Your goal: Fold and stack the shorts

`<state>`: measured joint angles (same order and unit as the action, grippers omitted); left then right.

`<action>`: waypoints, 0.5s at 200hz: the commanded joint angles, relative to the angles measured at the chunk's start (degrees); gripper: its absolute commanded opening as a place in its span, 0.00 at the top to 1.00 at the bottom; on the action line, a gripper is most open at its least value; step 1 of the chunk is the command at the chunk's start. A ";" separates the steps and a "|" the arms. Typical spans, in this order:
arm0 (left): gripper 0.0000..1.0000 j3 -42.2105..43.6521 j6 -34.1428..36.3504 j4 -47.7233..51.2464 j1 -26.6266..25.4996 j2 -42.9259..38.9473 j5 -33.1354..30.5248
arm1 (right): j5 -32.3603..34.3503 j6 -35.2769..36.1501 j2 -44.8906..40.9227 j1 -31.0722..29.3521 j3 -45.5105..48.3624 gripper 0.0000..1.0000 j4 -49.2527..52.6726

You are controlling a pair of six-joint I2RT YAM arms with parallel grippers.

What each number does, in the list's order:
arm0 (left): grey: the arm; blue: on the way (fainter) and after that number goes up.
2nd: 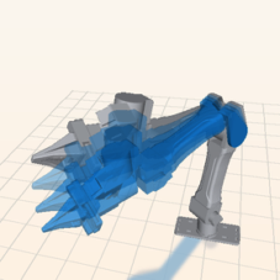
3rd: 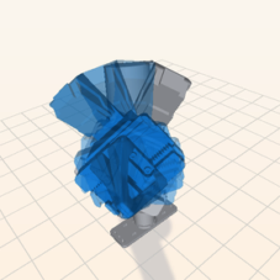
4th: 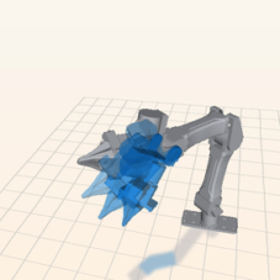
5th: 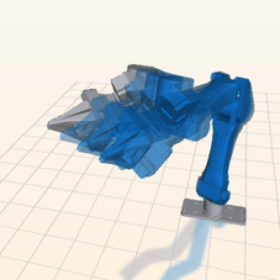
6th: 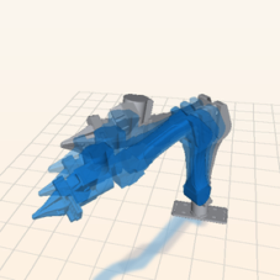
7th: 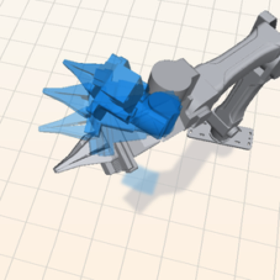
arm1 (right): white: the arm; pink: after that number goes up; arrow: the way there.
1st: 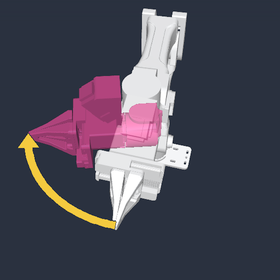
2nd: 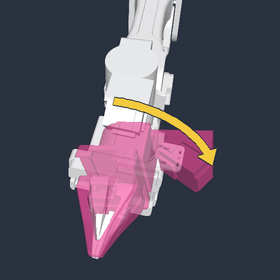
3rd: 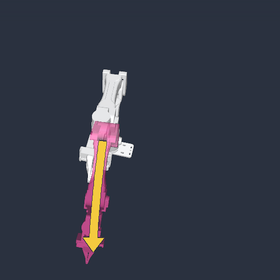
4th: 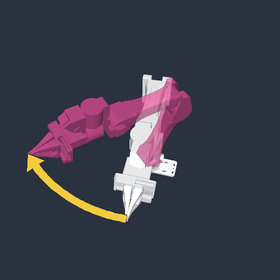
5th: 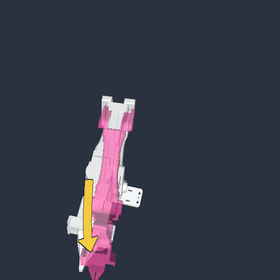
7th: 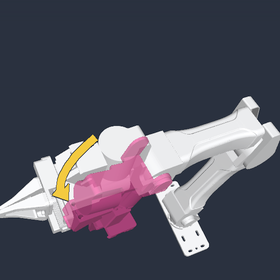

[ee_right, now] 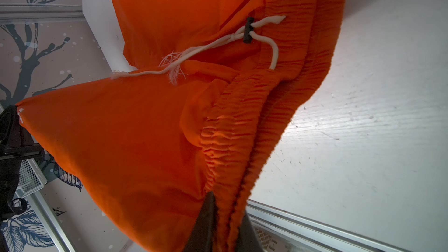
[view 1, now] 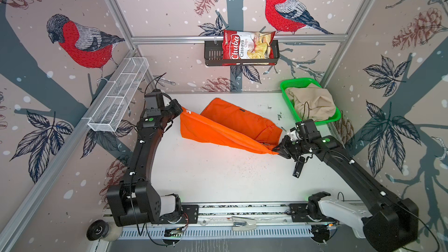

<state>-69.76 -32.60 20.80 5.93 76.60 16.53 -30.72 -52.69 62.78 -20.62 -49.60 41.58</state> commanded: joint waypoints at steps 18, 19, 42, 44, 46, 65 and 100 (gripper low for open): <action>1.00 -2.63 1.28 -5.92 -0.76 2.59 -1.73 | -0.05 0.71 0.97 0.80 -0.26 0.85 1.61; 1.00 -2.69 1.29 -5.93 -0.80 2.68 -1.66 | -0.04 0.73 1.00 0.82 -0.24 0.85 1.64; 1.00 -4.39 1.56 -6.23 -1.28 4.51 -1.25 | -0.17 0.83 1.24 1.18 -0.40 0.85 1.66; 1.00 -4.55 1.62 -6.21 -1.41 4.63 -1.22 | -0.18 0.83 1.23 1.24 -0.40 0.85 1.70; 1.00 -4.74 1.69 -6.25 -1.51 4.79 -1.17 | -0.14 0.83 1.25 1.34 -0.41 0.85 1.71; 1.00 -6.27 1.90 -6.31 -2.12 6.03 -1.05 | -0.14 0.89 1.33 1.75 -0.58 0.85 1.75; 1.00 -8.96 2.18 -6.86 -2.95 7.74 -0.50 | -0.18 1.18 1.97 2.36 -1.36 0.85 1.74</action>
<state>-76.84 -31.88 19.20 3.18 83.55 17.34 -31.88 -52.60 64.38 -18.63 -50.26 41.19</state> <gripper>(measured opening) 0.051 0.154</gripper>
